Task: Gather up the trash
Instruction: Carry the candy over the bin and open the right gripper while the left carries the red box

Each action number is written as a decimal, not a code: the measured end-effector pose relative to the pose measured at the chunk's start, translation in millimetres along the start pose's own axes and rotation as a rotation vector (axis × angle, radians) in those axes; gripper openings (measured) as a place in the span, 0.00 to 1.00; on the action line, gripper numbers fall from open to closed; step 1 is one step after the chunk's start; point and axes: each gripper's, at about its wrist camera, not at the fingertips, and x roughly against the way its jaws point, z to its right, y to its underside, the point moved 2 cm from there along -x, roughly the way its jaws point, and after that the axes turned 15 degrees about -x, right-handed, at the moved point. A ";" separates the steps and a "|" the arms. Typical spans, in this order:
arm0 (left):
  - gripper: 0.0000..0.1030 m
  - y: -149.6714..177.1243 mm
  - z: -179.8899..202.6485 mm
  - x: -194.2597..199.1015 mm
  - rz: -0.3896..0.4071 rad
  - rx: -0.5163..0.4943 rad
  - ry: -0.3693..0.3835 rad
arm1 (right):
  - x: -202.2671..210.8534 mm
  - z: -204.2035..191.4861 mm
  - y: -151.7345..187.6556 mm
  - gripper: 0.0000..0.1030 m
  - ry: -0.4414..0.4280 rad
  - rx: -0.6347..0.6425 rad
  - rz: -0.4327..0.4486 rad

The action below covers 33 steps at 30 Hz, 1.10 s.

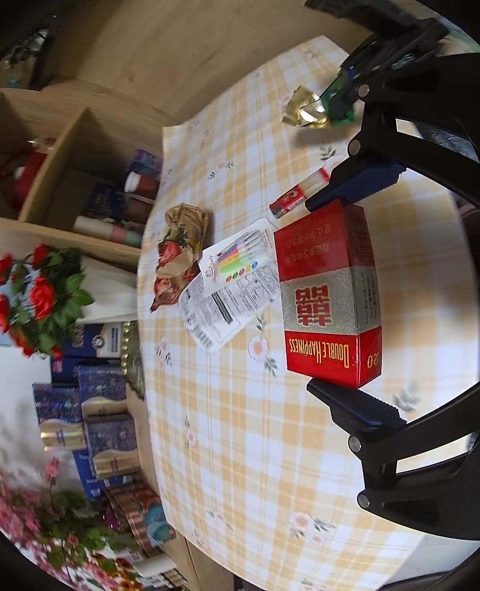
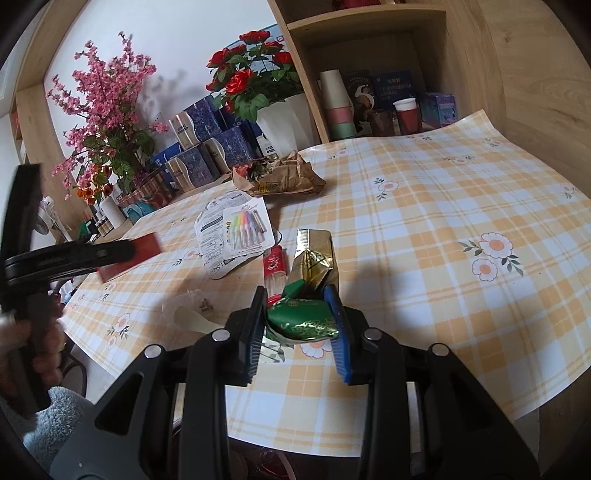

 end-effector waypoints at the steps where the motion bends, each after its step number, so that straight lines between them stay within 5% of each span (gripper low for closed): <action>1: 0.85 6.2 -0.8 10.6 0.016 0.002 0.001 | 3.0 -1.7 0.7 0.33 0.001 0.009 0.008; 11: 0.85 89.4 -1.7 98.7 0.140 -0.028 -0.033 | 33.1 -17.1 25.6 0.33 -0.012 0.046 -0.023; 20: 0.85 159.9 -12.6 128.8 0.163 0.026 -0.037 | 54.8 -73.7 97.1 0.33 -0.066 0.223 -0.162; 25: 0.85 175.4 -26.8 135.0 0.184 0.098 -0.031 | 45.5 -99.9 140.5 0.33 -0.094 0.327 -0.287; 33: 0.85 181.2 -40.5 125.3 0.173 0.174 -0.001 | 2.3 -102.4 202.0 0.33 -0.002 0.485 -0.472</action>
